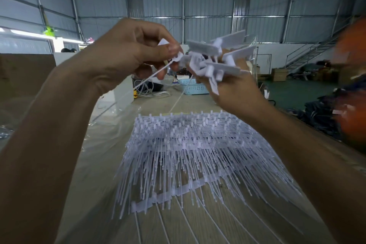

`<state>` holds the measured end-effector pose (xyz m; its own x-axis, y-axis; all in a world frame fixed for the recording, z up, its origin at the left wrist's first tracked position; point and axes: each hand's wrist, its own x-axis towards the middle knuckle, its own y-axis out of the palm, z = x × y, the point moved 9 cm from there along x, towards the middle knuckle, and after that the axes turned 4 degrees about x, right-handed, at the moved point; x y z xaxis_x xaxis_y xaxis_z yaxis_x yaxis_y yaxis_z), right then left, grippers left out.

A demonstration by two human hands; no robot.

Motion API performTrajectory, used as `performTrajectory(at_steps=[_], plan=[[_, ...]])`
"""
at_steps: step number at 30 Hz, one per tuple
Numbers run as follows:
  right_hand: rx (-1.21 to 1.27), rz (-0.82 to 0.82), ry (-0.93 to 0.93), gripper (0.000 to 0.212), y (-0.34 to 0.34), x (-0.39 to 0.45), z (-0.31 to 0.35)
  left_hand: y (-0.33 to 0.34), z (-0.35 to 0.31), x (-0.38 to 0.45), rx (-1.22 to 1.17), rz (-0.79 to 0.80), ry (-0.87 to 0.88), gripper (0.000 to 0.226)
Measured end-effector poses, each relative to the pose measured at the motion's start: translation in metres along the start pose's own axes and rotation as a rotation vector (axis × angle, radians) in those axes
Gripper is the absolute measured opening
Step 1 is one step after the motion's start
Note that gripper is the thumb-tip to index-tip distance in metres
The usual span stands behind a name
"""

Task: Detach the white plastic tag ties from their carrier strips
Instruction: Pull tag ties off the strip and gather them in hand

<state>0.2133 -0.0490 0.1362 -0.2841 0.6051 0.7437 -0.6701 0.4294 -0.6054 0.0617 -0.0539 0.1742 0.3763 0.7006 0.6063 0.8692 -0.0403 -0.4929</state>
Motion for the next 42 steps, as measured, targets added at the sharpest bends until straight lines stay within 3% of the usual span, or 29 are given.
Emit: performTrajectory(at_steps=[2, 5, 9, 12, 17, 18, 21, 22, 23, 27, 31, 36, 40, 42], plan=[[0.242, 0.034, 0.013, 0.019, 0.006, -0.002, 0.007, -0.001, 0.000, -0.001, -0.088, 0.022, 0.041, 0.008], [1.028, 0.182, 0.052, 0.016, 0.014, -0.006, 0.026, 0.006, -0.006, -0.005, -0.220, 0.086, 0.168, 0.009], [1.435, 0.385, -0.029, 0.012, 0.013, -0.008, 0.045, 0.021, -0.029, -0.017, -0.365, 0.307, 0.365, 0.009], [1.414, 0.338, -0.018, 0.015, 0.003, -0.005, 0.036, 0.018, -0.043, -0.017, -0.335, 0.270, 0.425, 0.010], [1.225, 0.039, 0.075, 0.020, -0.014, 0.003, 0.012, 0.005, -0.032, 0.000, -0.102, -0.131, 0.274, 0.020], [1.059, 0.008, 0.084, 0.023, -0.015, 0.002, 0.010, 0.006, -0.030, 0.001, -0.093, -0.166, 0.249, 0.021], [0.238, 0.008, 0.075, 0.044, -0.010, 0.005, 0.002, 0.011, -0.030, 0.000, -0.038, -0.234, 0.244, 0.024], [0.174, 0.022, 0.096, 0.044, -0.009, 0.005, 0.002, 0.011, -0.032, 0.000, -0.004, -0.258, 0.253, 0.025], [0.192, 0.026, 0.100, 0.042, -0.007, 0.005, 0.002, 0.010, -0.033, -0.001, 0.035, -0.284, 0.262, 0.027], [0.668, -0.103, 0.118, 0.025, -0.019, 0.002, -0.001, 0.007, -0.034, 0.000, 0.165, -0.369, 0.260, 0.019], [0.362, -0.064, 0.137, 0.030, -0.015, 0.006, -0.009, 0.010, -0.030, 0.005, 0.283, -0.375, 0.233, 0.007], [0.540, -0.213, 0.142, 0.013, -0.026, 0.001, -0.007, 0.025, -0.027, 0.010, 0.446, -0.332, 0.213, 0.016], [0.781, -0.174, 0.154, 0.004, -0.022, 0.002, -0.013, 0.032, -0.030, 0.007, 0.438, -0.324, 0.257, 0.014], [0.786, -0.159, 0.143, 0.003, -0.021, 0.001, -0.014, 0.030, -0.029, 0.006, 0.412, -0.327, 0.244, 0.015]])
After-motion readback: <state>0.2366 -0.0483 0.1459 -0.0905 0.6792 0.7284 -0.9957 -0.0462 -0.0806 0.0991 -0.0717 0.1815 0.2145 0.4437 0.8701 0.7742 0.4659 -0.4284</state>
